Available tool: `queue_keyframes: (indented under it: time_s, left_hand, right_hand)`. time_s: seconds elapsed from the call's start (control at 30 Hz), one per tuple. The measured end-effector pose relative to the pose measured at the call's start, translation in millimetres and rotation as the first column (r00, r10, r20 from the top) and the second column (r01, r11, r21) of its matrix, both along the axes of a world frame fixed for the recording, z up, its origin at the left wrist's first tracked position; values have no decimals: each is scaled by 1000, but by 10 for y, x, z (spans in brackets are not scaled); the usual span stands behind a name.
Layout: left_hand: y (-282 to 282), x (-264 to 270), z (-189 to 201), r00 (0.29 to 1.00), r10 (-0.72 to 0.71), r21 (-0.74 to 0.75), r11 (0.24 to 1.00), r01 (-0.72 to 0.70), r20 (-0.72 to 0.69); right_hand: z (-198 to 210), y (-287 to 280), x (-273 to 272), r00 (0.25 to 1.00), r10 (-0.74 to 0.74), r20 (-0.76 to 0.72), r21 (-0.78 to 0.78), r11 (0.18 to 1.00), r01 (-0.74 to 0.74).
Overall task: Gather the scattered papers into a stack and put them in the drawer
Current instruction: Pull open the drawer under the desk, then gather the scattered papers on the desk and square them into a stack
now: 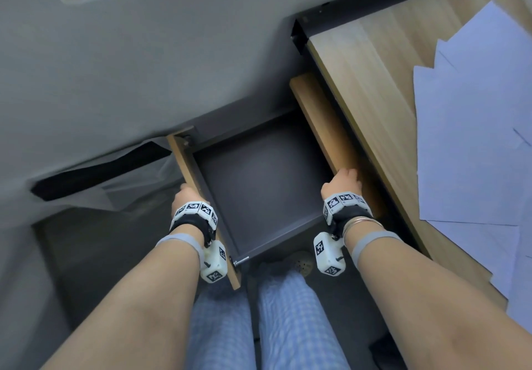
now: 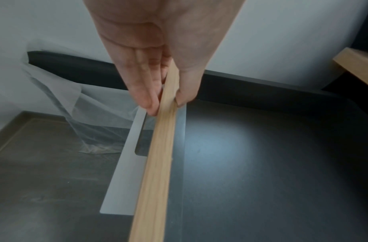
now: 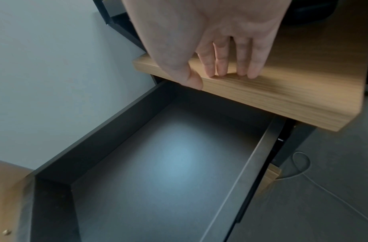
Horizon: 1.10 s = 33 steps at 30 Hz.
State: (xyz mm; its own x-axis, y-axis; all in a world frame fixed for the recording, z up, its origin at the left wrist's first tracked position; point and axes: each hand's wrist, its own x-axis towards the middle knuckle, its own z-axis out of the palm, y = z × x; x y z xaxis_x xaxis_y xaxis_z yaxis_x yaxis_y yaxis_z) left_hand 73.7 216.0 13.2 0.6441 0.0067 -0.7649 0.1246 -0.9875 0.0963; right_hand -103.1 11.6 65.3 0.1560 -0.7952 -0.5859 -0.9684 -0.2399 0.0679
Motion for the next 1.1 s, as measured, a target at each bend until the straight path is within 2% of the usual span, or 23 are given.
queue_keyframes:
  time_s: [0.23, 0.33, 0.43, 0.57, 0.73, 0.93, 1.1]
  left_hand:
    - [-49, -15, 9, 999, 33, 4, 999, -33, 19]
    - [-151, -36, 103, 993, 13, 9, 1000, -15, 114]
    - [-363, -35, 266, 979, -87, -26, 995, 93, 184]
    - [-809, 10, 556, 969, -207, -77, 973, 218, 132]
    - [-1463, -120, 1011, 909, -390, -161, 897, 411, 144]
    - [-2261, -626, 1436, 824, -499, -249, 791, 559, 268]
    - [-2835, -1168, 1512, 736, -566, -295, 680, 671, 372]
  right_hand:
    - [18, 3, 17, 994, -102, 32, 18, 995, 102]
    - [73, 14, 21, 993, -105, 50, 30, 994, 104]
    - [201, -7, 35, 990, -82, 114, 33, 996, 79]
    - [463, -150, 67, 976, -91, 200, 56, 995, 81]
    - [869, -432, -6, 933, -116, 340, 2, 992, 123]
    - [1231, -909, -624, 868, -222, 444, -136, 941, 310]
    - [1238, -1229, -1548, 894, -320, 313, -129, 919, 373]
